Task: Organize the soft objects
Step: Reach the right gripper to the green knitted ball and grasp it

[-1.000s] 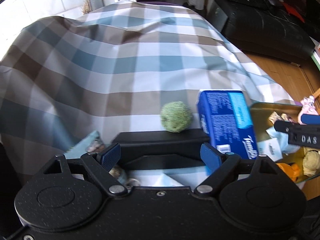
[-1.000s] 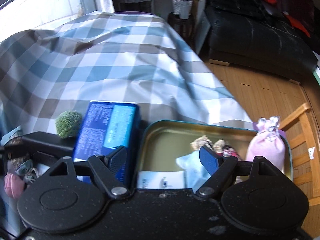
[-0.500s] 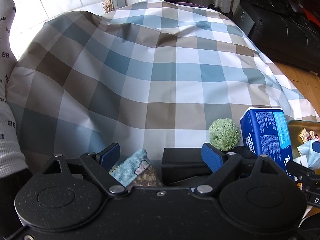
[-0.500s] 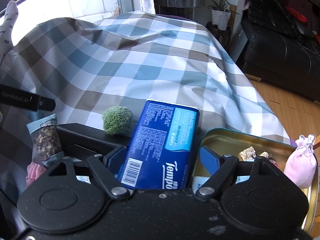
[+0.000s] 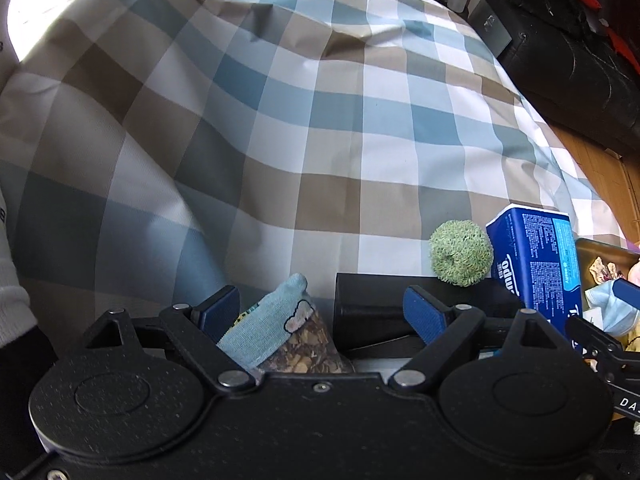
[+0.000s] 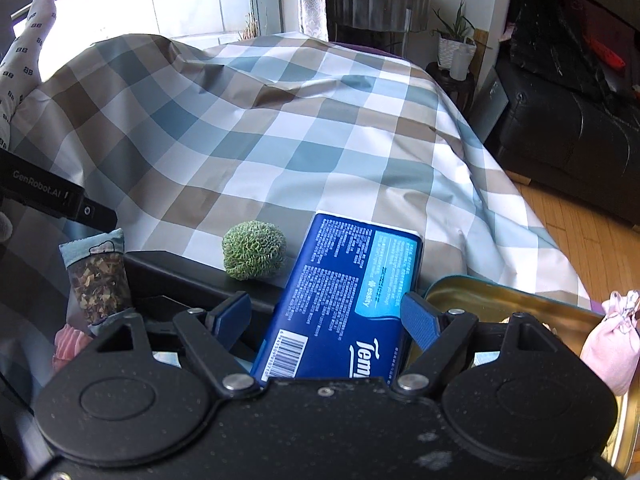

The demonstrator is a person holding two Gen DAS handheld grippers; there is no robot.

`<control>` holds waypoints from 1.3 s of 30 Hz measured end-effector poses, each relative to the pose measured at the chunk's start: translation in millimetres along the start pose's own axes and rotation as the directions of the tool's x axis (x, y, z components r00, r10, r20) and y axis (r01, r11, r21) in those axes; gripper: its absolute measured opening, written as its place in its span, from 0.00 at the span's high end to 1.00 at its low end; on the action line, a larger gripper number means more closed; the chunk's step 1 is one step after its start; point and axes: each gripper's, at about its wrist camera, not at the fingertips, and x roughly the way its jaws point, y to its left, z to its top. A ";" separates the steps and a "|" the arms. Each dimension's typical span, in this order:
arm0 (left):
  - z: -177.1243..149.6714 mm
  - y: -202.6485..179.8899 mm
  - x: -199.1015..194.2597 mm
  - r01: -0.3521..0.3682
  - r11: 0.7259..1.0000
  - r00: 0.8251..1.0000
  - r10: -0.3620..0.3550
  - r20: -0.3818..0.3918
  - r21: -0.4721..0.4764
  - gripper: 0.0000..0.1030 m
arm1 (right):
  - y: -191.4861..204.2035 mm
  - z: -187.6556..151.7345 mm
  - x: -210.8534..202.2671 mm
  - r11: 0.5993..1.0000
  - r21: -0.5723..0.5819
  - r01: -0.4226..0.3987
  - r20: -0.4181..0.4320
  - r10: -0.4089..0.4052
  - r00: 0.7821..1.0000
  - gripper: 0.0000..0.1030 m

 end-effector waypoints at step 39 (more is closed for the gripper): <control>0.3 21.7 -0.1 0.059 0.986 0.998 -0.060 0.000 -0.158 0.16 | 77.3 48.3 145.1 0.975 -0.221 -0.038 -0.145 0.006 0.989 0.44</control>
